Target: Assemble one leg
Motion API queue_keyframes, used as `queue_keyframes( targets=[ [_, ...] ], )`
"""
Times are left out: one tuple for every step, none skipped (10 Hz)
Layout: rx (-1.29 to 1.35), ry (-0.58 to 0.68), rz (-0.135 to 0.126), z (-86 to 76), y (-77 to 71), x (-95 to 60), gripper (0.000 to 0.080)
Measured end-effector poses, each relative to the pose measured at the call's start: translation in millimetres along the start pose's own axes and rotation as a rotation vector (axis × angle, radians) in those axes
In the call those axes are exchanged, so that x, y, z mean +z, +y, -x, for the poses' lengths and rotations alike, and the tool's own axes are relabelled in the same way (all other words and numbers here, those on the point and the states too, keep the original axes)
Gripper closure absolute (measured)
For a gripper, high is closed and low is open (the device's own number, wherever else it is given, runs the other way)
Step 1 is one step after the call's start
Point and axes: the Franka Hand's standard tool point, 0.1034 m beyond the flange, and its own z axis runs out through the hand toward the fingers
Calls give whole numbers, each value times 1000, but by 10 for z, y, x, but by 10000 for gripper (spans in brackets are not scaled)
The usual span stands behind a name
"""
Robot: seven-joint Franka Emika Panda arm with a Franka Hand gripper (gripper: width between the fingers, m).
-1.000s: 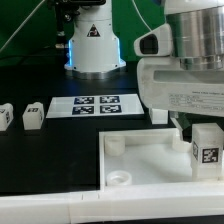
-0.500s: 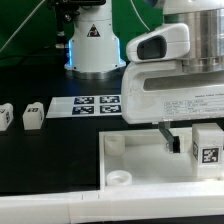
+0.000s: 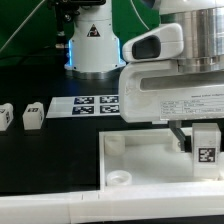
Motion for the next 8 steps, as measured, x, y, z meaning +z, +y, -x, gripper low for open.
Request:
queue_keyframes(
  targets=[
    [75,0,1,-2,6,1,509],
    [119,0,1,-2,9,1,509],
    [250,-6,-3,-1,17,1,509],
    [423,-27,-9,2,22,-1,509],
    [562,-33,-8,14,19,5,509],
    [700,-43,-11,31,12,10,509],
    [863,-53,-14,45,-2,13,509],
    [1020,-66,-34,43,5,19,508]
  ],
)
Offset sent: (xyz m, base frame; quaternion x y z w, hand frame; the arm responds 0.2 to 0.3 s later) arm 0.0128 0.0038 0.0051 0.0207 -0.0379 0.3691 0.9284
